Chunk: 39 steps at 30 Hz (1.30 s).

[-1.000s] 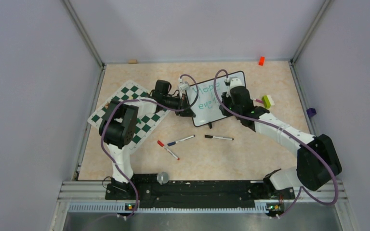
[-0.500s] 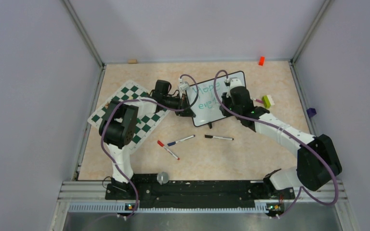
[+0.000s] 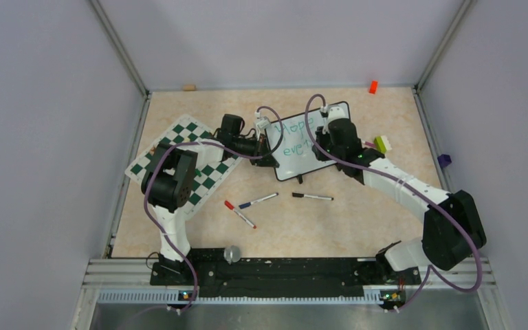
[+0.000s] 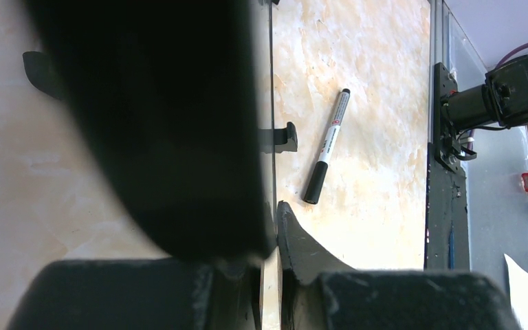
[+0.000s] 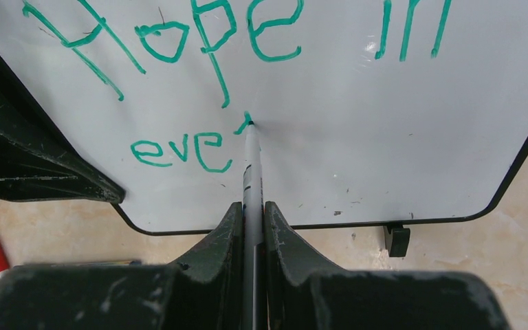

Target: Write a sentence on the whiteboard

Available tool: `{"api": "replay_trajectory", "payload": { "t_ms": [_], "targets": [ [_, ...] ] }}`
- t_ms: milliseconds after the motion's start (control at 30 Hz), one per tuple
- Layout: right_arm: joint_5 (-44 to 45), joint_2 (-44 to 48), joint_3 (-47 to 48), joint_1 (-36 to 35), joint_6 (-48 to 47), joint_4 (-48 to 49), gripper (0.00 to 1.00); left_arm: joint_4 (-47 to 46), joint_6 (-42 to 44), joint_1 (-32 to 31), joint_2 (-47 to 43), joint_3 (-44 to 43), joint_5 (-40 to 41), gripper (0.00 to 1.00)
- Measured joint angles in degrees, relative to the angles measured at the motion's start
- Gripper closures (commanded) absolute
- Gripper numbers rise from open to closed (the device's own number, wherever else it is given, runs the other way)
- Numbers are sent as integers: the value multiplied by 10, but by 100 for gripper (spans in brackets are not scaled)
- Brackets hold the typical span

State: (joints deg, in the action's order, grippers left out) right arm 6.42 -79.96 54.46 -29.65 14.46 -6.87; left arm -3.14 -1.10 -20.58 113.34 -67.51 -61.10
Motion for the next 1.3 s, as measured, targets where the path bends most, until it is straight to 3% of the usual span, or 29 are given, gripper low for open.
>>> {"api": "replay_trajectory", "payload": {
  "t_ms": [833,1300],
  "targets": [
    [0,48,0,26,0,-10,100,0,0,0,0,0,0,100],
    [-5,23,0,28,0,-11,100,0,1,0,0,0,0,100]
  ]
}}
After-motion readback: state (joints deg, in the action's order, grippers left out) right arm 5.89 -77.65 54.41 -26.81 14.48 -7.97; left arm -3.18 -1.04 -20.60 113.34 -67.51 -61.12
